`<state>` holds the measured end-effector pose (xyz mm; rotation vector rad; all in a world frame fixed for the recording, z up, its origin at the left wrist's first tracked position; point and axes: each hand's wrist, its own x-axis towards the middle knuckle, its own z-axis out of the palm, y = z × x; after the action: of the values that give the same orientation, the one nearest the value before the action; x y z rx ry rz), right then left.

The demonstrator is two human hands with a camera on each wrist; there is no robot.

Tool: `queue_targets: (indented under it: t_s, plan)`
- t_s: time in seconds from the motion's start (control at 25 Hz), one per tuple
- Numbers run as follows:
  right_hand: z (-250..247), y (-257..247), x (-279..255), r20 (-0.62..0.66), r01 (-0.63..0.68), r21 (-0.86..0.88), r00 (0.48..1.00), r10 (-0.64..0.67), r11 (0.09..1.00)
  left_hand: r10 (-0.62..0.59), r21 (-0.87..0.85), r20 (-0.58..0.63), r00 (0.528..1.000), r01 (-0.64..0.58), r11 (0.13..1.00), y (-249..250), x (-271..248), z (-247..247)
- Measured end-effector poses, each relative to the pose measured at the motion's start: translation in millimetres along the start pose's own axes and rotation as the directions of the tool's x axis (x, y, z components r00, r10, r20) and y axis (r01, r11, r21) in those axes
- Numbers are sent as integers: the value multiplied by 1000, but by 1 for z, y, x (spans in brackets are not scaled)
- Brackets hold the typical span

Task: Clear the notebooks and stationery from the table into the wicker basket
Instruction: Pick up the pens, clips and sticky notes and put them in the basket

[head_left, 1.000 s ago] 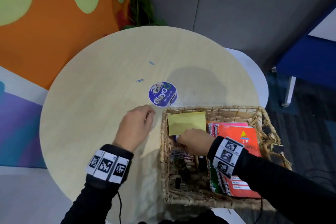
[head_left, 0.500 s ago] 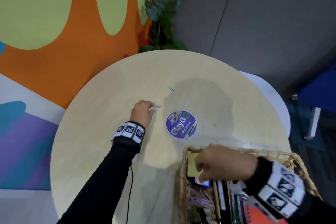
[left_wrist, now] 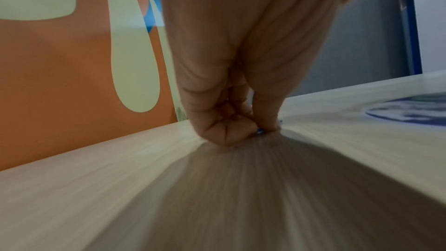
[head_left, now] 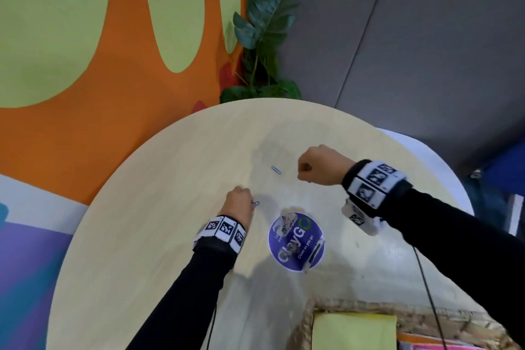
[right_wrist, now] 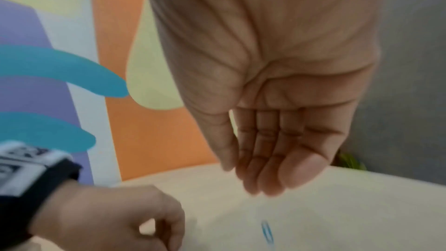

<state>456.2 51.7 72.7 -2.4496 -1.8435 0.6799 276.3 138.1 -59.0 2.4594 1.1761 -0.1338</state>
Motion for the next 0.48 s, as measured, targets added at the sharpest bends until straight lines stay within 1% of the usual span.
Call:
queue_targets:
  t_s: [0.12,0.2,0.24,0.32,0.44,0.48]
  plan:
    - [33,1,44,-27,-88,24,996,89,996,14,112,32,999,-18,994,2,-1,3]
    - [54,-3,66,-33,-134,60,990,136,989,27,143,36,999,-32,989,3,-7,-3]
    - [64,-5,75,-31,-154,78,987,157,985,27,106,26,999,-29,994,4,-13,-8]
    - [79,-8,91,-54,-193,107,978,200,975,42,-58,-30,999,-44,997,6,-34,-15]
    - [94,-9,107,-95,-237,138,963,251,962,63,-311,-161,985,-111,944,6,-84,-17]
    - [96,-10,108,-84,-245,129,963,257,961,70,-372,-178,981,-133,919,5,-100,-13]
